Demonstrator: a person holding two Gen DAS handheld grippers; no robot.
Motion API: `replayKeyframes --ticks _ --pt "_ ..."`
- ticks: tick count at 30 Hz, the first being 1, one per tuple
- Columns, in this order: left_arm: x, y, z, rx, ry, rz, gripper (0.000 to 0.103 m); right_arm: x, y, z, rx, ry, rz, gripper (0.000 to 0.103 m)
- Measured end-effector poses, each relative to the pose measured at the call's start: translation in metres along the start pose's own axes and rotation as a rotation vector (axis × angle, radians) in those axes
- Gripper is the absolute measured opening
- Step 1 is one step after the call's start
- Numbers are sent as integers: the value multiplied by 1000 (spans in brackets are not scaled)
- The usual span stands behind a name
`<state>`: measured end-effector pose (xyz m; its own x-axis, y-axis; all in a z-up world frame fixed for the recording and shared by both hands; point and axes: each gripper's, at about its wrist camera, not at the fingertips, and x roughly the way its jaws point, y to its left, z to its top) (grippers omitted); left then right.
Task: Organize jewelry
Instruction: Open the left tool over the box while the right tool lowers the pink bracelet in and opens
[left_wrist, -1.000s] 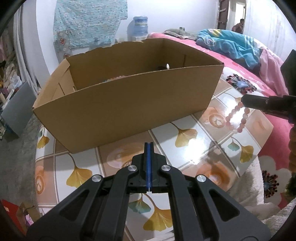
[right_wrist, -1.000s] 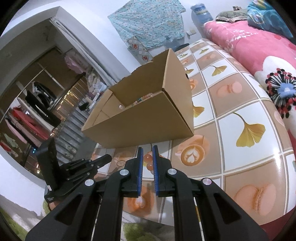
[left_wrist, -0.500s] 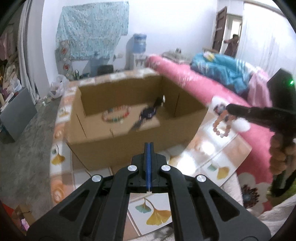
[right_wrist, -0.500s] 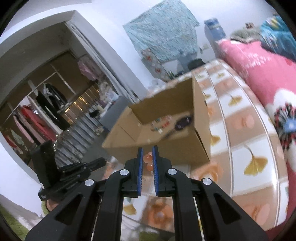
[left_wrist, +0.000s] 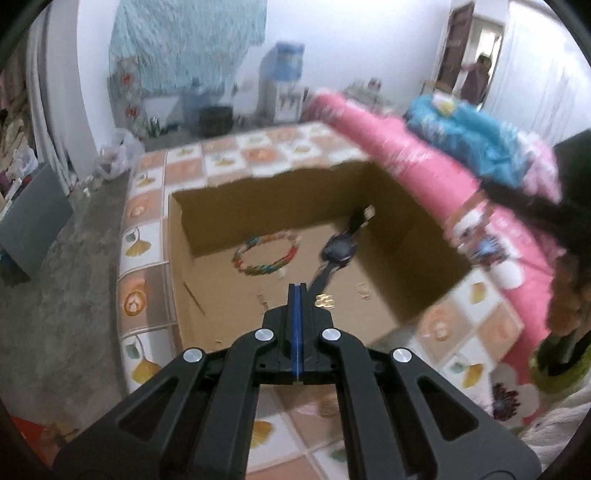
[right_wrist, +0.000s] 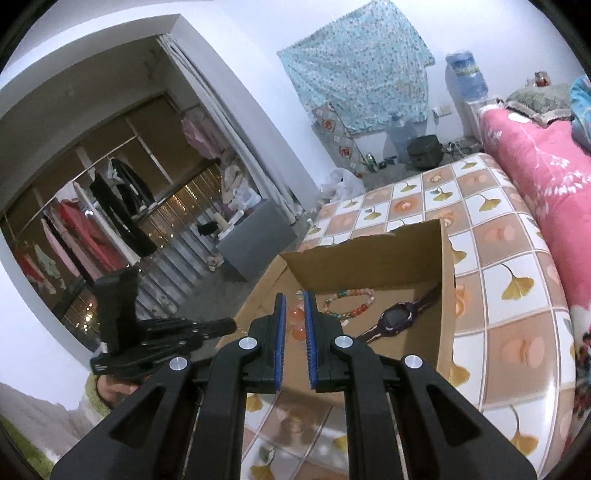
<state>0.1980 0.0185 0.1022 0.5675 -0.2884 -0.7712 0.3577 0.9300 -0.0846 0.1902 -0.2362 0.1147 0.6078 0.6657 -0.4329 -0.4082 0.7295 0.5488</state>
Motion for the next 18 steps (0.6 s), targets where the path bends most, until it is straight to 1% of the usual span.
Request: replayKeyframes --ticks 2,6,10,12,13,15,16,17,18 --pt "23 4 8 28 72 22 0 11 -9 6 7 16 0 10" --pt "56 9 14 78 189 67 0 29 -26 12 29 47 -4 10" --pt "80 9 14 123 288 113 0 41 -41 14 49 74 -5 10" --pt "86 9 13 139 313 128 0 43 -46 13 56 83 -6 10" --pt "87 8 12 142 318 135 3 44 -48 14 60 87 -6 10" --pt "87 8 11 142 318 134 10 45 -51 14 65 93 -7 10" --pt "86 8 10 139 314 136 16 45 -53 14 68 96 -9 10" --pt "84 8 9 137 309 139 19 44 -54 14 69 99 -10 10" --pt "83 8 9 136 305 141 20 44 -56 14 72 103 -12 10"
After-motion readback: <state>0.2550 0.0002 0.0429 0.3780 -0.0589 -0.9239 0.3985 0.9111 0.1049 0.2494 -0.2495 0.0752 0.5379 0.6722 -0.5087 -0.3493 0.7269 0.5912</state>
